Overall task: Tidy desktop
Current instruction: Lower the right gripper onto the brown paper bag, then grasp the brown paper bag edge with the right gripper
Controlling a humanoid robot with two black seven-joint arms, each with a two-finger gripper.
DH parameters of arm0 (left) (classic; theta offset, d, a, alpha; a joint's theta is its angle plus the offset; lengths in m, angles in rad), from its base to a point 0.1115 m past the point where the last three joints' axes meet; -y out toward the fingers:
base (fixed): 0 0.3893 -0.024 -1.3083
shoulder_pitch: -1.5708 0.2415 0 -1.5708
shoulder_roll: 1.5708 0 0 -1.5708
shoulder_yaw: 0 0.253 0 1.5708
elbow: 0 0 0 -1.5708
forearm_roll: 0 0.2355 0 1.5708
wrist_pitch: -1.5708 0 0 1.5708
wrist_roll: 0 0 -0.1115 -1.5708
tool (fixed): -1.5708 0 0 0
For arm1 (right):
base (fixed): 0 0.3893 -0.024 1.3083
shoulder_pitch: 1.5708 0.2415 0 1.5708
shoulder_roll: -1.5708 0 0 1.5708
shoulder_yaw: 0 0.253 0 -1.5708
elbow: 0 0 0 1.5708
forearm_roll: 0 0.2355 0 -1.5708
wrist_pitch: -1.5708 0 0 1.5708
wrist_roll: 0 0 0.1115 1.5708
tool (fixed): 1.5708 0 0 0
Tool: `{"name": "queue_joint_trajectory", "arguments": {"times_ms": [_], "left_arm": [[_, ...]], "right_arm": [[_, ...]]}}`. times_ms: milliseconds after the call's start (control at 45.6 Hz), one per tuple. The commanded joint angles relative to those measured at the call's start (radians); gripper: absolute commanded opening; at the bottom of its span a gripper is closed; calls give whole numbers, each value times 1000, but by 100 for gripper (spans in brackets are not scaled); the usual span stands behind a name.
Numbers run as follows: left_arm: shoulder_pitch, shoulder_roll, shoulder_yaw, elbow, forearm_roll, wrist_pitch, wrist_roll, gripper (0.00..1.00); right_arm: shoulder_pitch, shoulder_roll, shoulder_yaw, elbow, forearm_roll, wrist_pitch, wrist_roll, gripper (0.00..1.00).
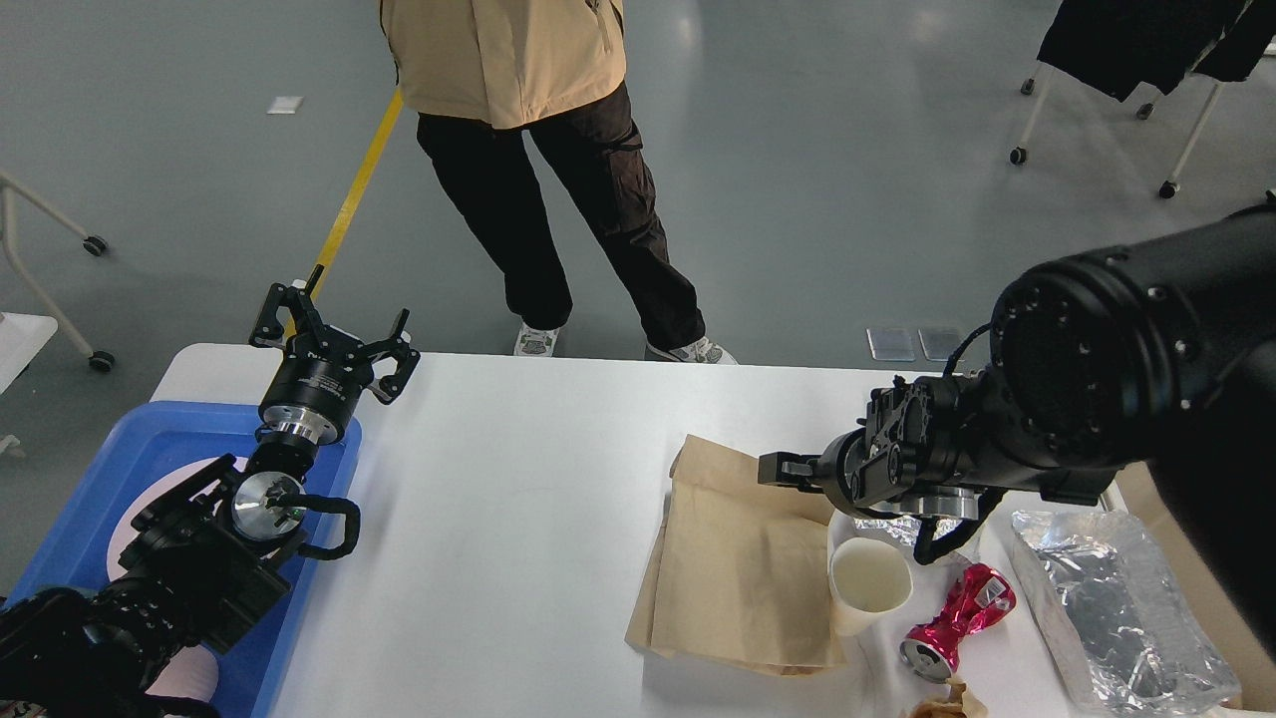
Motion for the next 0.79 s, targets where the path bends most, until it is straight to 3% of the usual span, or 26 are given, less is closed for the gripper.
{"name": "queue_joint_trajectory", "arguments": {"times_ms": [0, 767], "left_arm": [[1, -1, -1, 0, 0, -2, 0, 99], [1, -1, -1, 0, 0, -2, 0, 99]], "right_arm": [[-83, -1, -40, -74, -1, 0, 0, 100], [-276, -5, 4, -194, 10, -17, 0, 100]]}}
